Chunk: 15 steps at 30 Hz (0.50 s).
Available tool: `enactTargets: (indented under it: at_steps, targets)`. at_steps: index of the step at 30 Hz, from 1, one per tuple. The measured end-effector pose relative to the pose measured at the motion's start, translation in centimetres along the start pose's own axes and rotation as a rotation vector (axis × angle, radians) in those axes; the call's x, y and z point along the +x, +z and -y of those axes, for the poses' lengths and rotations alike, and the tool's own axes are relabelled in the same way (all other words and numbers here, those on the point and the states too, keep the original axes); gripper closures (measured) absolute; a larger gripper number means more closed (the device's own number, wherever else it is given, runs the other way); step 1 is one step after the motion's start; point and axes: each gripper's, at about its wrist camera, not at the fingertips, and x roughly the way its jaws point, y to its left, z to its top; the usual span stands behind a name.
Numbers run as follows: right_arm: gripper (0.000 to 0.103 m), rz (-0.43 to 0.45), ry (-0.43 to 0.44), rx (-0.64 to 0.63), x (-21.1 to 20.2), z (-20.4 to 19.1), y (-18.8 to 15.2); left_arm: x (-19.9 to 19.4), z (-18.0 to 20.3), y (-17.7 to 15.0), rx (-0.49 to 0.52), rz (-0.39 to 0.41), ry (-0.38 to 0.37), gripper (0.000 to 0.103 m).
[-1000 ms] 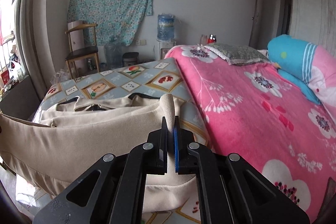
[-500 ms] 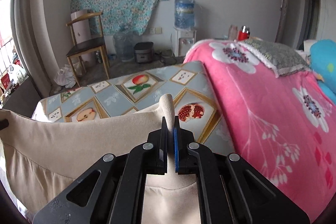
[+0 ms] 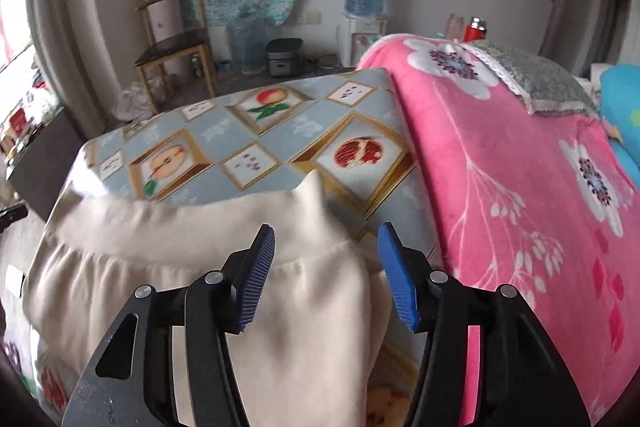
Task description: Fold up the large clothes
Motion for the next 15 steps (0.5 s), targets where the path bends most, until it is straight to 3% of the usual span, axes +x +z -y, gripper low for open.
enactTargets:
  at_steps: [1, 4, 5, 8, 10, 15]
  targets:
    - [0.041, -0.013, 0.024, -0.015, -0.3, -0.5, -0.9, -0.7, 0.1, -1.0, -0.018, 0.005, -0.011, 0.071]
    - [0.040, -0.063, 0.095, -0.007, 0.0, -1.7, -4.4, -1.5, 0.1, -3.8, -0.117, 0.003, -0.116, 0.071]
    - [0.040, -0.082, 0.088, -0.005, 0.6, -1.9, -5.3, -1.1, 0.3, -4.9, -0.124, -0.018, -0.120, 0.071]
    - [0.043, -0.186, 0.009, 0.005, 3.9, -1.8, -8.0, 1.1, 0.1, -7.4, -0.152, -0.099, -0.035, 0.071]
    - [0.043, -0.196, 0.019, 0.028, 4.6, -1.3, -8.5, 2.2, -0.8, -8.3, -0.197, -0.136, 0.010, 0.073]
    - [0.040, -0.128, 0.021, 0.040, -0.1, -2.2, -7.5, -2.2, -0.3, -8.4, -0.207, -0.008, 0.042, 0.076]
